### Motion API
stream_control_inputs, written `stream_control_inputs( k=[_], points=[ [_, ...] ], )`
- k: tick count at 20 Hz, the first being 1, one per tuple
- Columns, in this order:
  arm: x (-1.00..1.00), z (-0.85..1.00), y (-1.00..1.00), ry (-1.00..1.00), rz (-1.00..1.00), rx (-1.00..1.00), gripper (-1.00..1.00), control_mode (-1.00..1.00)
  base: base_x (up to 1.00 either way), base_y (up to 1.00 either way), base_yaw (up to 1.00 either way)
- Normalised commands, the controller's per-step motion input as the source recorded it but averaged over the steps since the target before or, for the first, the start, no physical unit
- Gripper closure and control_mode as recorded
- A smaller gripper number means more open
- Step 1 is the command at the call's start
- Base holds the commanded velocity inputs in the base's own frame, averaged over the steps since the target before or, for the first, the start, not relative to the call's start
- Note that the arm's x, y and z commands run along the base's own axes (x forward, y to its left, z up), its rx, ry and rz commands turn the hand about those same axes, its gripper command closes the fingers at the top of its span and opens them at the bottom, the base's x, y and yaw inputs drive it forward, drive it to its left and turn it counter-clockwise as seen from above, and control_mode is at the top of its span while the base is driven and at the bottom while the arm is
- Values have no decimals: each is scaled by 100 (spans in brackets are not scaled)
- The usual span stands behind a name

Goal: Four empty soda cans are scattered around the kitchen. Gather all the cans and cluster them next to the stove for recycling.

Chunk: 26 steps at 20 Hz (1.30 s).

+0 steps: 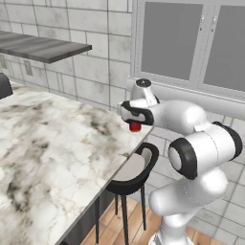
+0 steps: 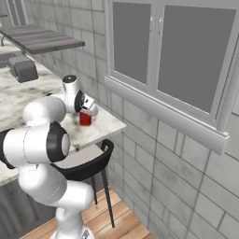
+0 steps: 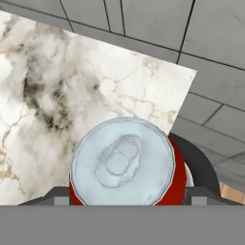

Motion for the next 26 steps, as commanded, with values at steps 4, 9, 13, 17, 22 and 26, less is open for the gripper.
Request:
stream_control_inputs(
  k=[4,9,13,17,22,26],
  points=[
    [-48,7,2,-14,17,0,100,-100,0,0,0],
    [-47,7,1,-14,20,0,100,-100,0,0,0],
    [-49,15,1,-9,19,0,100,-100,0,0,0],
    [-48,17,2,-10,18,0,100,-100,0,0,0],
    [-41,21,4,-8,13,0,100,-100,0,0,0],
    [-24,20,3,-4,7,0,100,-100,0,0,0]
  ],
)
